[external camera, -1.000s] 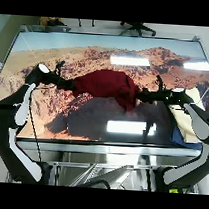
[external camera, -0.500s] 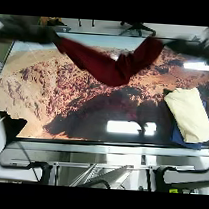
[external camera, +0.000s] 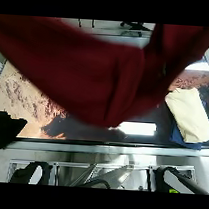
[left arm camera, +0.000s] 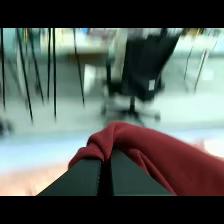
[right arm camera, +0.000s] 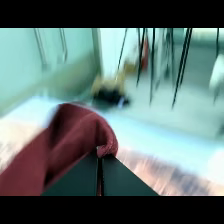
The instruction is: Fold the shirts.
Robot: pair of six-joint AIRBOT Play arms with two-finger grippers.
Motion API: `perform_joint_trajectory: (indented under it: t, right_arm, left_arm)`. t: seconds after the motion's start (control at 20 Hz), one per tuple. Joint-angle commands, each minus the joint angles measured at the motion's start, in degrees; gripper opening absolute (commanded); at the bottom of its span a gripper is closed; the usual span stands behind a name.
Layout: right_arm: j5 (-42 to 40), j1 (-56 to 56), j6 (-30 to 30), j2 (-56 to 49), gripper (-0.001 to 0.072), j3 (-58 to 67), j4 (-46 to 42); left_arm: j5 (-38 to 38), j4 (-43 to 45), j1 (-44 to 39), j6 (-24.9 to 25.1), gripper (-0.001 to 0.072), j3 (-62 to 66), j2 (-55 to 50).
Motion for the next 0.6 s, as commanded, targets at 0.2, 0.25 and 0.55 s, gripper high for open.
perform_joint_trajectory:
  t: [0.2,0.25,0.55]
  right_arm:
    - [3.23,3.19,-4.07,-10.49,0.0022,-29.31,2.62]
    - [1.22,4.85,-5.60,-13.22,0.0022,-32.26,2.60]
    - [-10.71,8.76,-8.44,-30.86,0.0325,-35.21,5.01]
  left_arm:
    - [1.29,-1.75,-8.83,6.21,0.0016,-22.58,-14.80]
    - [3.15,-1.75,-10.75,7.34,0.0016,-23.87,-18.53]
    - [5.79,-1.60,-13.05,7.89,0.0703,-17.90,-43.08]
